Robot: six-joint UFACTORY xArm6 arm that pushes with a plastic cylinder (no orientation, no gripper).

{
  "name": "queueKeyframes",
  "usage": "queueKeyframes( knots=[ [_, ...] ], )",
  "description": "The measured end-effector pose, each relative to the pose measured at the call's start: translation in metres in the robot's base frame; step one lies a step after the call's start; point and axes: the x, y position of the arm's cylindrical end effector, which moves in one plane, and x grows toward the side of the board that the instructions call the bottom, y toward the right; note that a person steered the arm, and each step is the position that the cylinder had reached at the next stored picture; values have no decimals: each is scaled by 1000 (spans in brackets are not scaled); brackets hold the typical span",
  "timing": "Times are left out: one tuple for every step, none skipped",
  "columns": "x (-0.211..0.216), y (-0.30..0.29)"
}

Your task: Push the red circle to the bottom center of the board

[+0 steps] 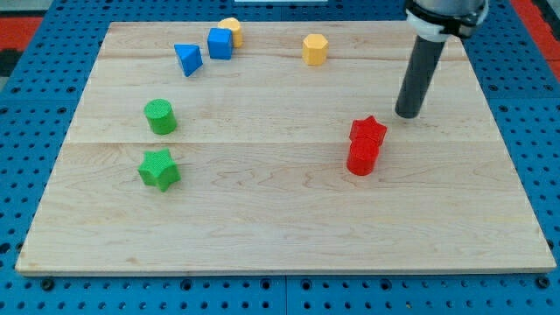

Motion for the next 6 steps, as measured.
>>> queueKeyframes(
  knots=[
    [39, -23],
    [61, -91],
    [77, -137],
    [98, -137],
    [118, -130],
    [129, -107]
  ],
)
